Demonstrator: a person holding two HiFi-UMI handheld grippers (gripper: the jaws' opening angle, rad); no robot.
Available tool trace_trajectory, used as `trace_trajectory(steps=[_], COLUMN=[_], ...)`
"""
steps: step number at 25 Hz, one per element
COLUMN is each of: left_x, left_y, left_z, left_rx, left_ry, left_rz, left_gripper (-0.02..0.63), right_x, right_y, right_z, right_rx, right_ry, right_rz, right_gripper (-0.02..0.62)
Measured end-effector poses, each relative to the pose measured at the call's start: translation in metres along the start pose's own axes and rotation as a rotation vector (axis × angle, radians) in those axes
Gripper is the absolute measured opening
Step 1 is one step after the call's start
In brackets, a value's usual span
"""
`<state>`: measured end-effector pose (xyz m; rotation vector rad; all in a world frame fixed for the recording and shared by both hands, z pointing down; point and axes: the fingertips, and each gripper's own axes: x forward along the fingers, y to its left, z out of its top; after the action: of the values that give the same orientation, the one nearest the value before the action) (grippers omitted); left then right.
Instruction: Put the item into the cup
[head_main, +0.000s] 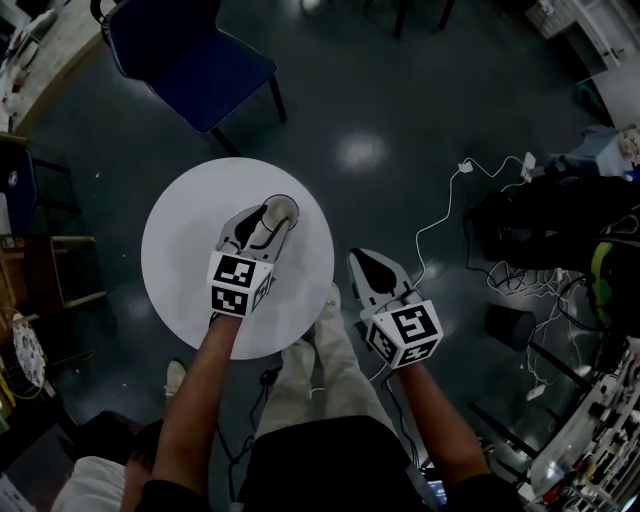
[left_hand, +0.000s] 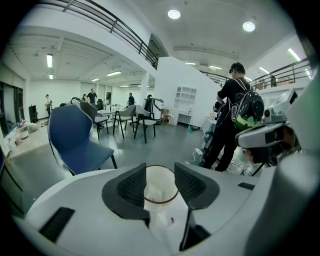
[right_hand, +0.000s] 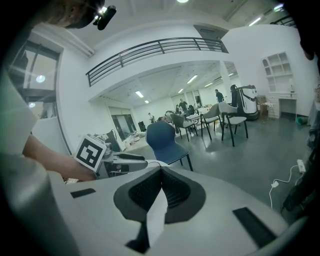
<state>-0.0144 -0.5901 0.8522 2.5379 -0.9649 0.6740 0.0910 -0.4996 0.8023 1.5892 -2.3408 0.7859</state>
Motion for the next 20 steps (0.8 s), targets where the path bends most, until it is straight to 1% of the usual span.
trace_trajectory(steps=[1,4,5,8,12,20], left_x=[-0.004,-0.017,-0.022,-0.041,-0.076,-0.148], left_y=[-0.001,-0.004,-0.005,-0.012,-0.020,-0.041], left_z=[0.002,0.010,0.014,0.025,0.036,0.041], left_rx=[-0.003,-0.008,-0.011,-0.024,-0.031,-0.059], left_ry=[-0.004,-0.022,-0.030,-0.051,-0.082,-0.127], left_rz=[0.002,0.009,0.007,-0.001,0.004,0.027], left_gripper=[0.189,0.139,0.131,0.129,0.097,0.059], right_x=[-0.001,-0.006,-0.007,-0.014,-0.024,-0.054], right_y=[0.002,0.008,0.011,0.023,0.047,0.096], right_z=[0.002,0.011,0.015,0.026,0.042,0.073], right_rx=[-0.004,-0.016,-0.020,-0.035,-0.054,-0.109], right_ry=[-0.002,-0.013,-0.017,-0.029,-0.046,-0.087], right_rz=[0.002,0.009,0.012,0.022,0.037,0.067], right_gripper=[0.015,0.015,0.015,0.015,0.015,0.015])
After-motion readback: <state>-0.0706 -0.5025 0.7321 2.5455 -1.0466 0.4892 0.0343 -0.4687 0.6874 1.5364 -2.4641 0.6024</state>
